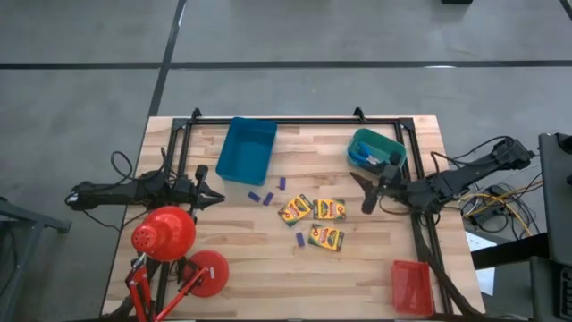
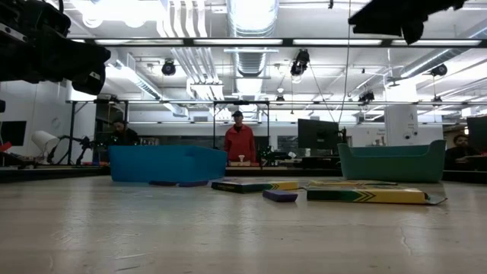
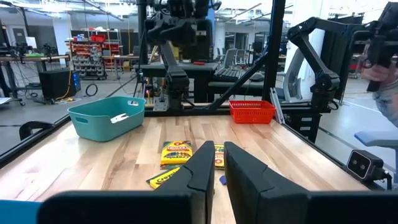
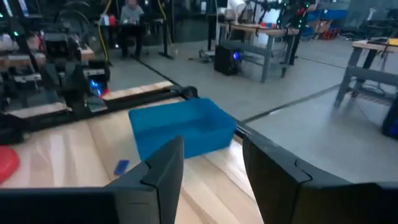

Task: Pick & Place School Supplies
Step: Put the yellow crayon box into the blue bin

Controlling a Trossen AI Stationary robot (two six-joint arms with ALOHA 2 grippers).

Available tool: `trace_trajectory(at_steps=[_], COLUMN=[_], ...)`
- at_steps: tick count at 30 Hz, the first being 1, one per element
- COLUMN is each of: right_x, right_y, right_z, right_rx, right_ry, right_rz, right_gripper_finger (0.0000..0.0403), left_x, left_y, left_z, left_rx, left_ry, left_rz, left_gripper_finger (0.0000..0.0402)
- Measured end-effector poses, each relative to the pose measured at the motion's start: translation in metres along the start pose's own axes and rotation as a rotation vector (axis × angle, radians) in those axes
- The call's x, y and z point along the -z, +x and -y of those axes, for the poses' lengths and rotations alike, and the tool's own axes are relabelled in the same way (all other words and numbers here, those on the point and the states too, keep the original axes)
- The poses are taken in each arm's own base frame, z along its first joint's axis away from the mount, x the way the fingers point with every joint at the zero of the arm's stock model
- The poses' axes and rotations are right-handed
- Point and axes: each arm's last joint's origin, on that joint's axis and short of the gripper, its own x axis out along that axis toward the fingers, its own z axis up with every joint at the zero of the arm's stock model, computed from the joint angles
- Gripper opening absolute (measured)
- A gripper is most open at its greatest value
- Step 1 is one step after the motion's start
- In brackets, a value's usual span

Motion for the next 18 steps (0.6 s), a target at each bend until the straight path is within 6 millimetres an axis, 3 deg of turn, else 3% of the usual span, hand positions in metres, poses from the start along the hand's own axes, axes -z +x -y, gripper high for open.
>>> trace_trajectory(at_steps=[4,8,12,18], right_x=[0.009,0.019,0.020,0.019], right_y=[0.007,0.017,0.028,0.039], right_z=[-0.009,-0.025,-0.040,-0.055], right_rx=[-0.010,-0.143,-0.093,-0.084], right_ry=[-0.099,-0.113,-0.053,-0.120], right_rz=[-0.036,-0.076,-0.005,0.096], right_gripper_finger=[0.0143,0.0133,0.0123,0.0111], left_x=[0.000,0.000,0.000,0.000], left_y=[0.000,0.000,0.000,0.000], left_z=[0.000,0.000,0.000,0.000], left_rx=[0.000,0.000,0.000,0.000], left_ry=[0.000,0.000,0.000,0.000], left_rz=[0.000,0.000,0.000,0.000], left_gripper_finger=[0.0041,0.0040,0.0042,0.0040])
